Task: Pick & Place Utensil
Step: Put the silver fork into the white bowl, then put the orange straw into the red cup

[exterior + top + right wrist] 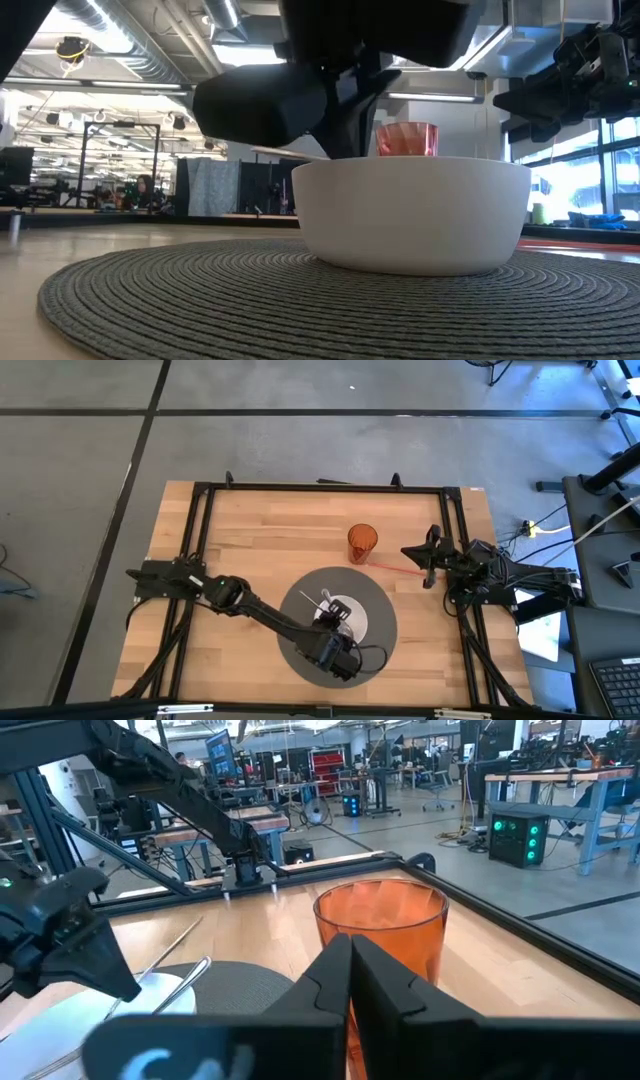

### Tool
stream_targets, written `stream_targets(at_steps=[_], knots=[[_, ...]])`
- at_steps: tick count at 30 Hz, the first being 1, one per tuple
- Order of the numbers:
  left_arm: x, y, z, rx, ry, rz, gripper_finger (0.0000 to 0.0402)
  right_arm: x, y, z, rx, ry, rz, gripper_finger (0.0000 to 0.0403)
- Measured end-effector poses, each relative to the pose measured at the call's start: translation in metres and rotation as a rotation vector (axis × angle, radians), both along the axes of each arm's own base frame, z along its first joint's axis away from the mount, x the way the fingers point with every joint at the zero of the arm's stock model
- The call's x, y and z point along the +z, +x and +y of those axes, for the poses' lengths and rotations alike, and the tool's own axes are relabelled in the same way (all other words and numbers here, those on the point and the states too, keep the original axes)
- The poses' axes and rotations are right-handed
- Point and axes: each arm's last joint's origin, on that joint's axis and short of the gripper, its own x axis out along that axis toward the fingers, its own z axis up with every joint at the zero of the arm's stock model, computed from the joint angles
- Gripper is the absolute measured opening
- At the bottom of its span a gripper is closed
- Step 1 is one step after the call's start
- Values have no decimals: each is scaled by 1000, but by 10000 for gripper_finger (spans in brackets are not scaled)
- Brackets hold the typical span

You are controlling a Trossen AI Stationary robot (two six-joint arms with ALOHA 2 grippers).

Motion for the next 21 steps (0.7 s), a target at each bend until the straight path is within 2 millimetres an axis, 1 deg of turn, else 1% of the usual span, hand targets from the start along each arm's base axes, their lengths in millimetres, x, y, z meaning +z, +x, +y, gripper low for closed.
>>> stream_targets(at_steps=[5, 14, 21], knots=[[0, 0, 0, -10, 7, 6, 17, 0, 0, 0, 0, -3, 1, 11], [0, -1, -1, -9, 1, 4, 55, 0, 0, 0, 0, -4, 1, 11], [2, -2, 0, 8, 57, -12, 62, 0, 0, 0, 0, -4, 1, 11]])
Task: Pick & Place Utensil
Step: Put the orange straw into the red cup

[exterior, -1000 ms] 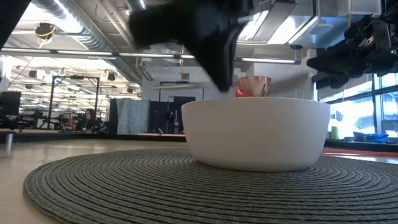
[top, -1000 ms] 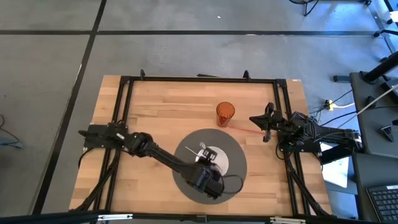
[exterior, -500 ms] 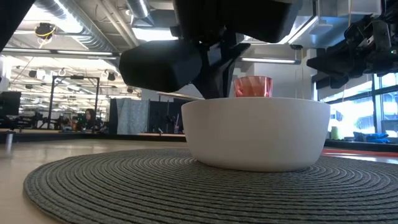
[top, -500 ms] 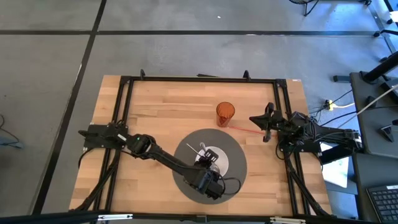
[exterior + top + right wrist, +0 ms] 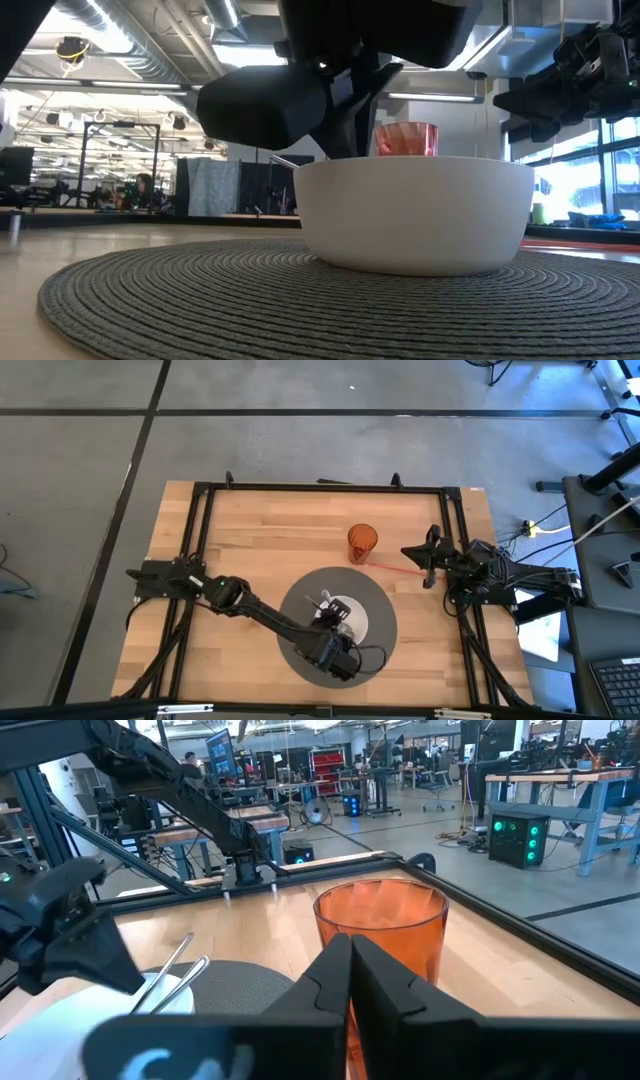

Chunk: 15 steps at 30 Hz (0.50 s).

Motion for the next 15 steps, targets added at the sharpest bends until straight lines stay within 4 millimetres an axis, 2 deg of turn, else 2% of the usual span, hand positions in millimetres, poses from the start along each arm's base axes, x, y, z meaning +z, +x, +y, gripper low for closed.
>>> stream_targets(at_steps=[2, 5, 9, 12, 15], knots=[[6, -5, 3, 43, 54, -15, 60, 0, 0, 0, 0, 0, -1, 11], [25, -11, 6, 126, 79, -166, 53, 0, 0, 0, 2, 0, 0, 11], [84, -33, 18, 281, -32, -416, 32, 0, 0, 0, 16, 0, 1, 11], [119, -66, 27, 374, -84, -572, 10, 0, 0, 0, 16, 0, 2, 11], [139, -110, 32, 448, -162, -741, 3, 0, 0, 0, 15, 0, 3, 11]])
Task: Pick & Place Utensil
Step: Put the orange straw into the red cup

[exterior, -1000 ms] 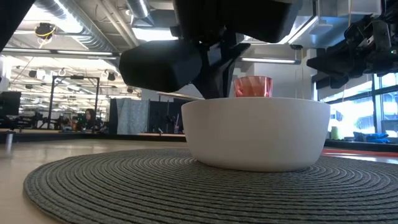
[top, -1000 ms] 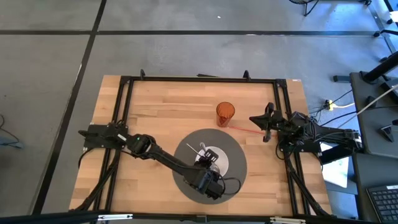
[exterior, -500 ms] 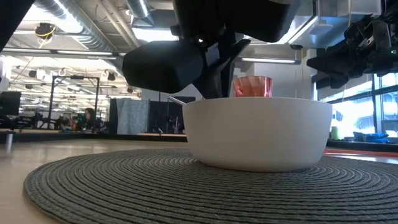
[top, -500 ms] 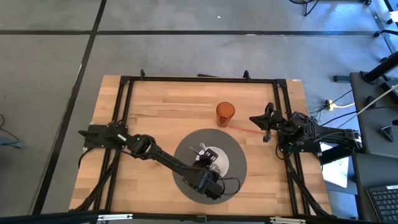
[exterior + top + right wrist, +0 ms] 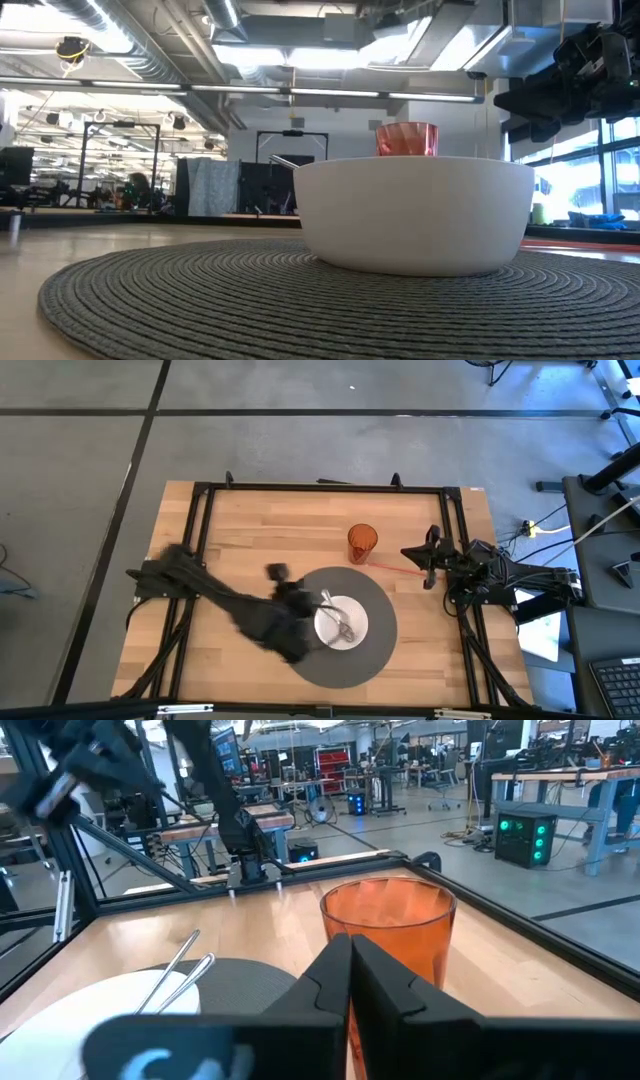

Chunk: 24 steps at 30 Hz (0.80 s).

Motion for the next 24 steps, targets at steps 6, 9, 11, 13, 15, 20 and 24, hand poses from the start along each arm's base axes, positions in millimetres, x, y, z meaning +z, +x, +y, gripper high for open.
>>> stream_targets(at_steps=[6, 9, 11, 13, 15, 20, 24], knots=[[-14, -59, 9, -116, -339, -304, 2, 1, 0, 0, 0, -2, -14, 11], [-32, -69, 20, -293, -517, -427, 1, 1, 0, 0, 0, -6, -14, 11], [-49, -70, 33, -443, -603, -504, 2, 2, 0, 0, 0, -10, -21, 11], [-63, -72, 49, -586, -666, -584, 1, 4, 0, 0, 0, -23, -37, 11], [-77, -75, 68, -648, -700, -662, 1, 5, 0, 0, -1, -35, -45, 11], [-99, -95, 108, -603, -708, -753, 1, 5, 0, 0, -1, -45, -44, 11], [-101, -124, 115, -576, -673, -817, 1, 5, 0, 0, -1, -57, -40, 11]])
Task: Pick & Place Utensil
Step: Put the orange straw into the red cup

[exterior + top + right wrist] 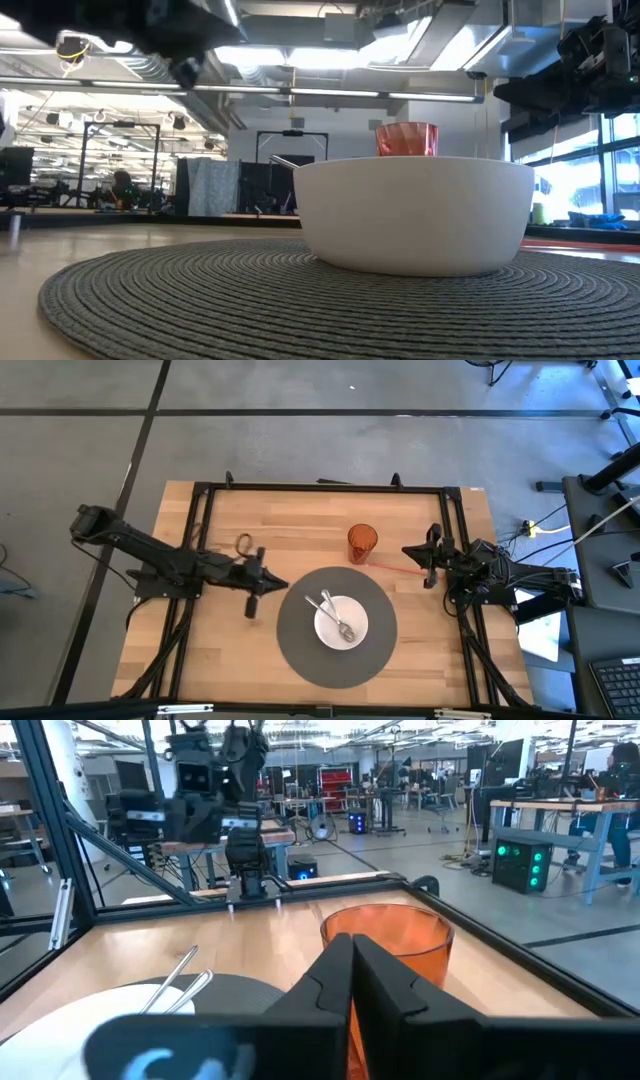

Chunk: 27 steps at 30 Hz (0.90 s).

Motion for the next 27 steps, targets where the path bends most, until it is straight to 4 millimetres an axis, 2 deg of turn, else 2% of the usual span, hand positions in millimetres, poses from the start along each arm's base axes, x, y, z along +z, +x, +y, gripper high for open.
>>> stream_targets(at_steps=[5, 9, 12, 15, 21, 27], knots=[[-2, -32, 6, 166, -3, -95, 1, 0, 0, 0, 16, -8, 1, 11], [1, -35, 15, 347, 89, -173, 1, -1, 0, 2, 55, -28, 13, 8], [-8, -35, 17, 349, 176, -135, 1, -3, 1, 2, 87, -17, 36, 4], [-17, -40, 15, 335, 186, -150, 2, -5, 1, 3, 92, 40, 42, 6], [-35, -61, 17, 391, 55, -210, 1, -5, 1, 4, 141, 71, 43, 3], [-54, -70, 22, 438, -33, -197, 1, -2, 1, 3, 107, 65, 11, 9]])
